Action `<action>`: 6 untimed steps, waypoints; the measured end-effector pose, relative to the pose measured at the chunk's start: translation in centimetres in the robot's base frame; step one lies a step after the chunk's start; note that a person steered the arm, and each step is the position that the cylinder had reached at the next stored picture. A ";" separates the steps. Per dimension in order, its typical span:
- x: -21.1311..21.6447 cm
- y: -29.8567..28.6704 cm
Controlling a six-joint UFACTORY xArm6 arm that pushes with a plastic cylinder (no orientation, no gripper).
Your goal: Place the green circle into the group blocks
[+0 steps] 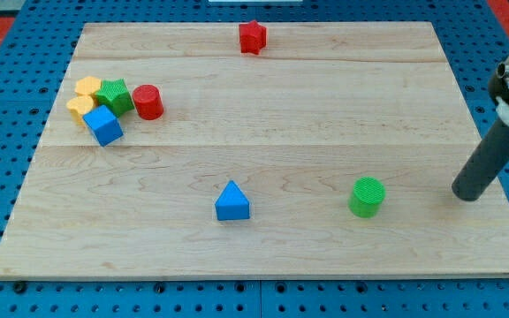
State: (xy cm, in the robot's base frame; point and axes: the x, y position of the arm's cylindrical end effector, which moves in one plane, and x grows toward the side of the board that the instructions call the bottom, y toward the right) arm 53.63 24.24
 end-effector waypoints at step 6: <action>-4.1 -26.4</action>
